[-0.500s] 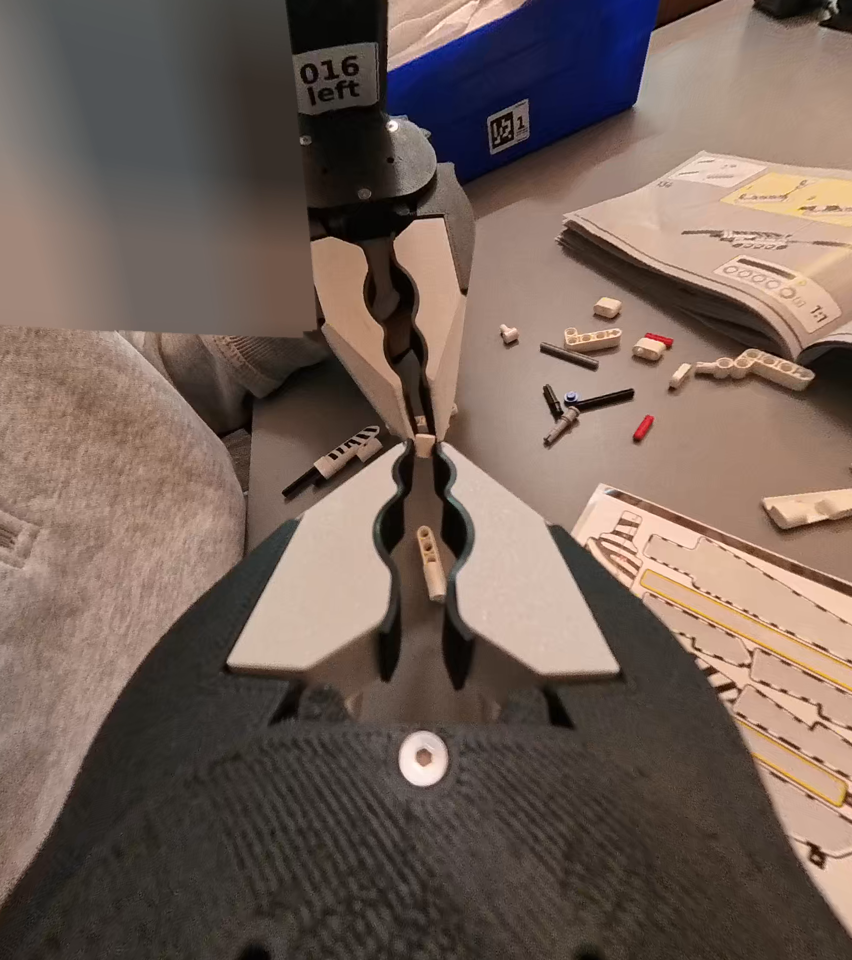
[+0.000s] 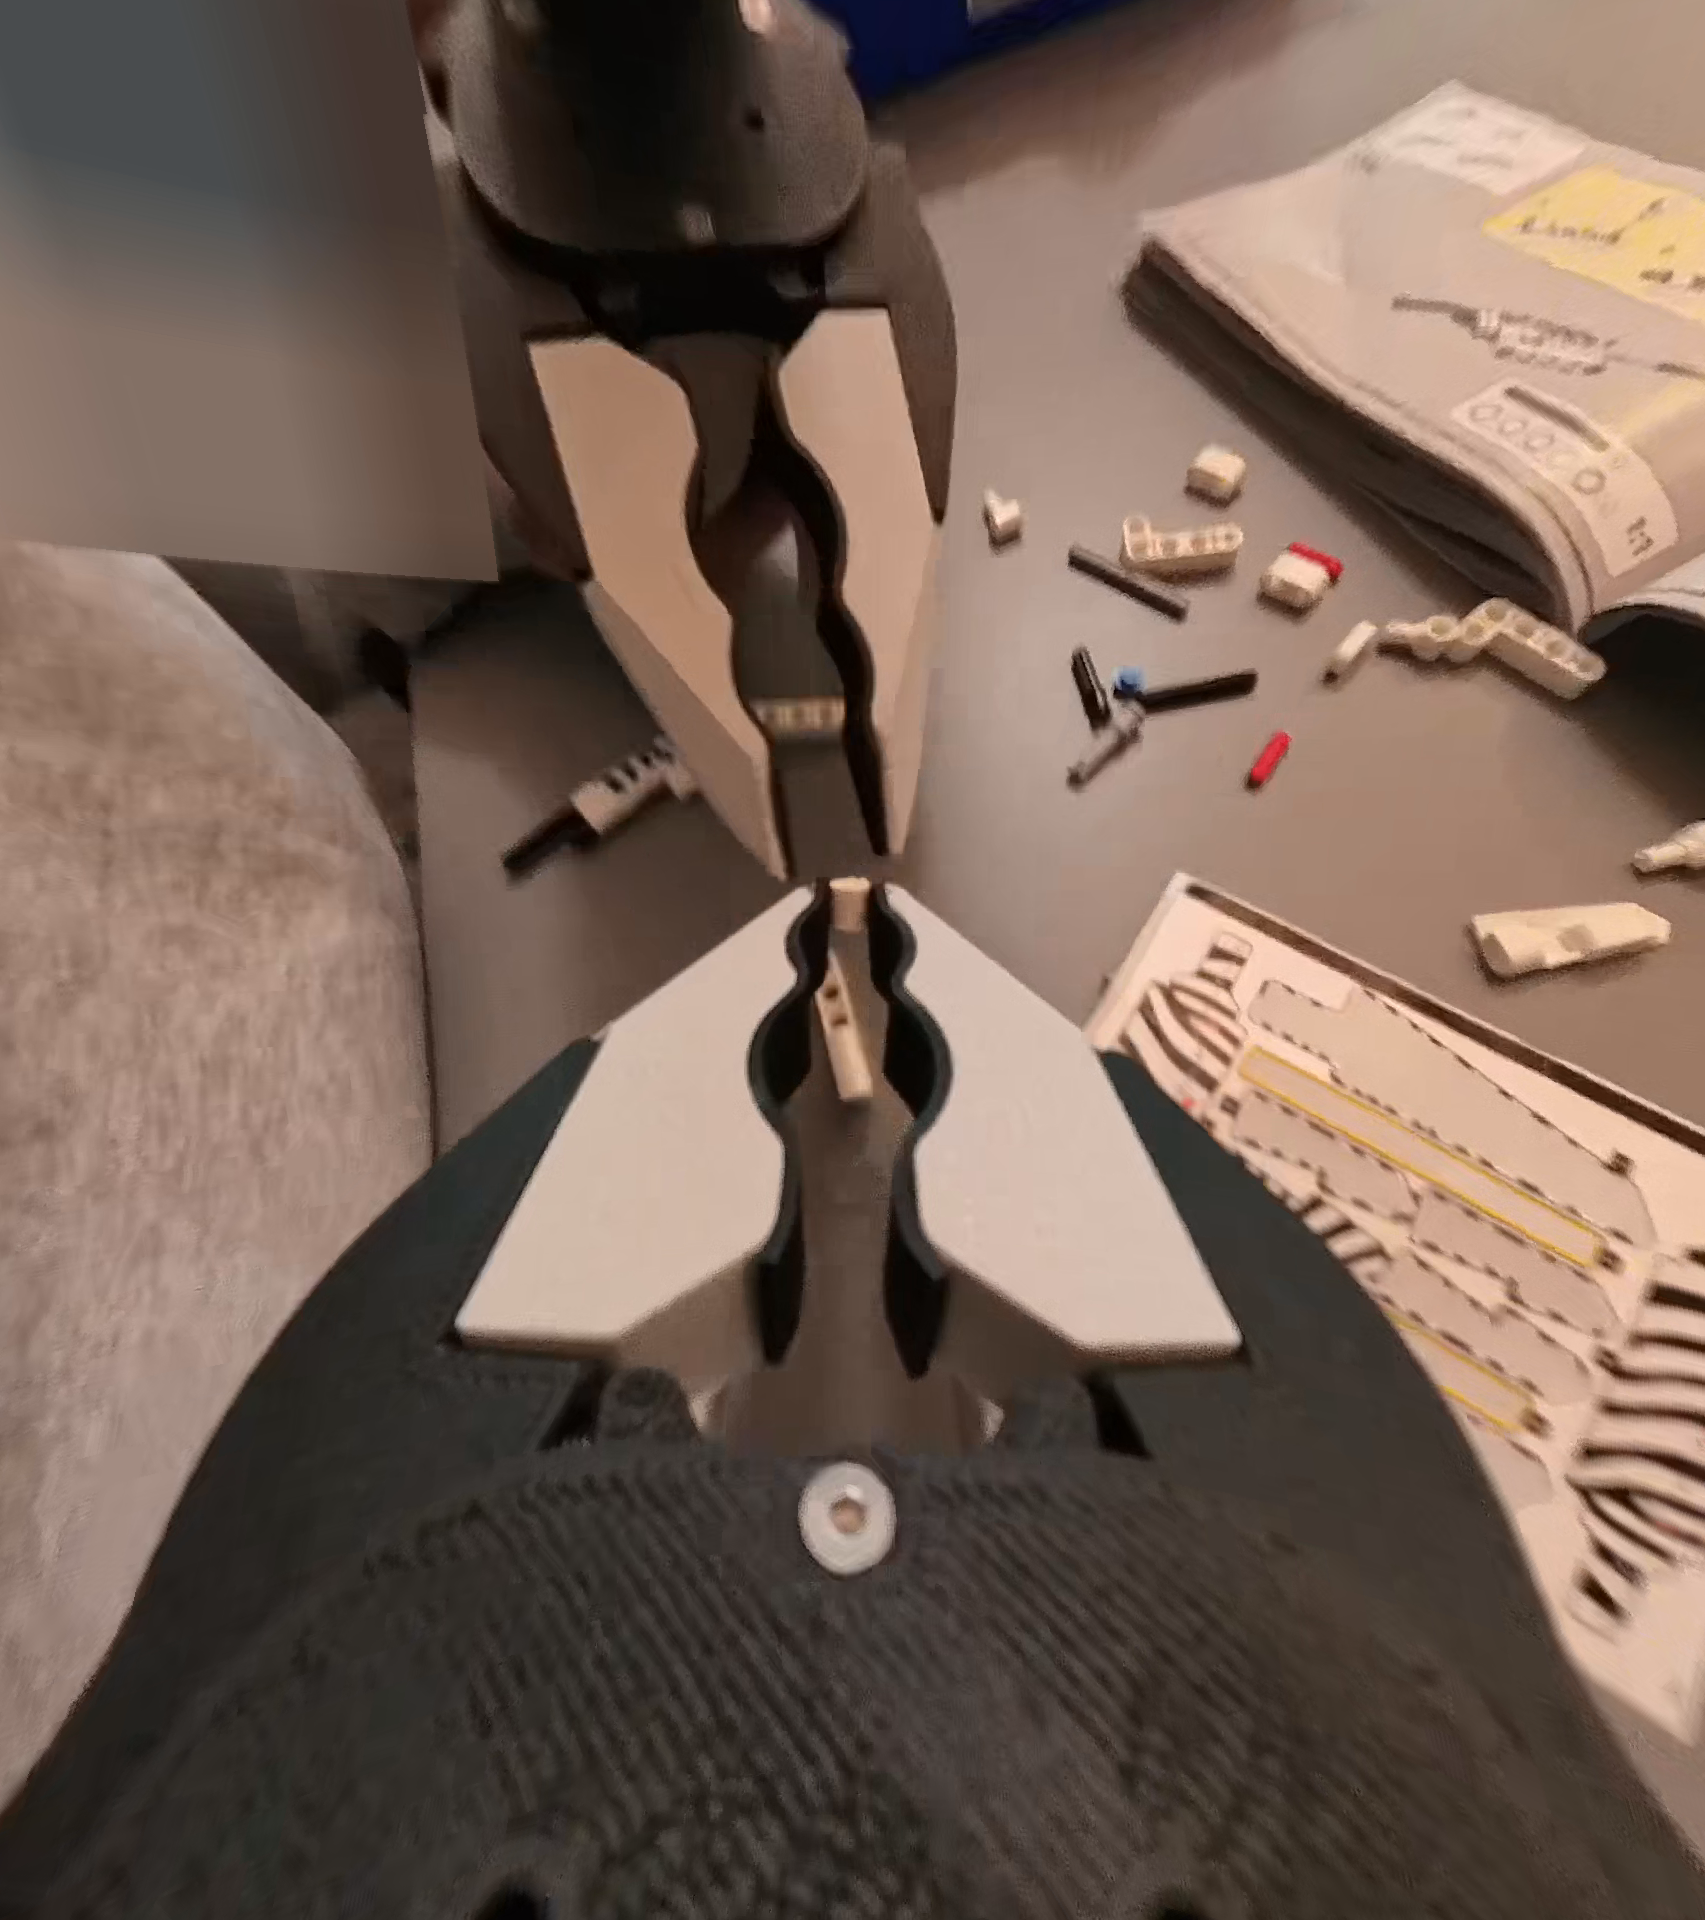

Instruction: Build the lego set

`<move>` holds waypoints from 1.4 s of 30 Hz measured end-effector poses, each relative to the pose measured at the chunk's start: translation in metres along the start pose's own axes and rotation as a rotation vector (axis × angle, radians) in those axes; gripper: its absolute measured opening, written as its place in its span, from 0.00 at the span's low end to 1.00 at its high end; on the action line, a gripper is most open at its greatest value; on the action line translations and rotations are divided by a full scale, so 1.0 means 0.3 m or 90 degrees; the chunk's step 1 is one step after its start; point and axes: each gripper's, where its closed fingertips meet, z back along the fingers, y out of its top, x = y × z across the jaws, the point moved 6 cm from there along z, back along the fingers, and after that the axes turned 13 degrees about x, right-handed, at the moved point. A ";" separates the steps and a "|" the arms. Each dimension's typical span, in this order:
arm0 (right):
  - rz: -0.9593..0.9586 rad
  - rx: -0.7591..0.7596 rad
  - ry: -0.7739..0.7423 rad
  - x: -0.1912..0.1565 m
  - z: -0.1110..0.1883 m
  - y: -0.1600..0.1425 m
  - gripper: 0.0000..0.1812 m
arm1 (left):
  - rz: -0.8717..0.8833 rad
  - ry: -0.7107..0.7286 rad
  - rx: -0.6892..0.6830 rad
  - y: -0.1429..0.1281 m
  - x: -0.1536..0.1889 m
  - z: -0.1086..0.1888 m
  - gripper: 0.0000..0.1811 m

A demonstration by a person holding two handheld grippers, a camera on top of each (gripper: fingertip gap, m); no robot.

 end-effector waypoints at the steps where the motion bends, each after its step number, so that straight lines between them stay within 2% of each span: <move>1: 0.023 -0.038 -0.010 -0.004 0.004 -0.010 0.03 | 0.010 0.007 -0.016 -0.017 0.008 -0.007 0.11; 4: 0.075 -0.136 -0.015 -0.028 0.000 -0.032 0.03 | 0.014 0.044 -0.059 -0.044 0.024 -0.029 0.17; 11: 0.176 -0.311 0.009 -0.039 -0.059 -0.059 0.03 | 0.016 0.096 -0.155 -0.095 0.021 -0.068 0.11; 17: 0.212 -0.409 0.042 -0.029 -0.077 -0.052 0.03 | 0.049 0.089 -0.169 -0.106 0.020 -0.075 0.10; 24: 0.177 -0.441 0.093 -0.022 -0.089 -0.050 0.03 | 0.079 0.082 -0.171 -0.111 0.013 -0.076 0.04; 32: 0.137 -0.445 0.117 -0.009 -0.092 -0.049 0.03 | 0.097 0.074 -0.168 -0.111 0.010 -0.075 0.04; 42: 0.107 -0.458 0.076 -0.013 -0.096 -0.049 0.03 | 0.106 0.072 -0.166 -0.112 0.008 -0.074 0.04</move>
